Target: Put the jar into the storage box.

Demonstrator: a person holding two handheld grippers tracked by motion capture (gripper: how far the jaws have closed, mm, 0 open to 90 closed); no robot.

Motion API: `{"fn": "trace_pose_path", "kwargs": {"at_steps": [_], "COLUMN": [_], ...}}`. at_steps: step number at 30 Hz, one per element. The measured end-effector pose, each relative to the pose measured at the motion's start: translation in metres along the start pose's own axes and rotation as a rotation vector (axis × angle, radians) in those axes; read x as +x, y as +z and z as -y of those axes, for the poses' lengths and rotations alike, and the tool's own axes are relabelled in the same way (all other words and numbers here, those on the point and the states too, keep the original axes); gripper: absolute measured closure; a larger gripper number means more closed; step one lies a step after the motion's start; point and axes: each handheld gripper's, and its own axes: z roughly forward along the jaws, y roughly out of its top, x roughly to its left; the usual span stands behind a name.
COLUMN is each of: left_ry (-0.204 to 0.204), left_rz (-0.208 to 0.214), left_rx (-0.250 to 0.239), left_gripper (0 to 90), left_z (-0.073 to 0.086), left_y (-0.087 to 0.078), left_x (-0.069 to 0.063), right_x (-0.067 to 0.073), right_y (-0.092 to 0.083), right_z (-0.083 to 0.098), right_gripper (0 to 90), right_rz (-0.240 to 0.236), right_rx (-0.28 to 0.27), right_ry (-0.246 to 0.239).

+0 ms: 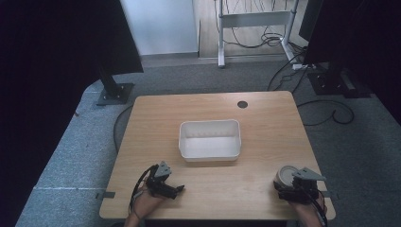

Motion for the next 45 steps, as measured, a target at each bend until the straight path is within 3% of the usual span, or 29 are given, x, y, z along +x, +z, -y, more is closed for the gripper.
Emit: {"fn": "trace_pose_path", "kwargs": {"at_steps": [6,12,25,45], "left_ry": [0.000,0.000,-0.001,0.000], "left_rz": [0.000,0.000,0.000,0.000], "left_rx": [0.000,0.001,0.000,0.000], "left_gripper": [0.3,0.3,0.3,0.3], "left_z": [0.000,0.000,0.000,0.000], "left_y": [0.000,0.000,0.000,0.000], "left_x": [0.000,0.000,0.000,0.000], "right_x": [0.004,0.006,0.016,0.045], "right_y": [-0.001,-0.002,-0.004,0.012], "right_z": [0.000,-0.002,-0.013,-0.036], "right_gripper": [9.3,9.3,9.3,9.3], "right_rz": [0.026,0.022,-0.009,-0.058], "right_rx": [0.006,0.011,-0.012,-0.020], "right_ry": [0.016,0.008,-0.006,-0.065]}}
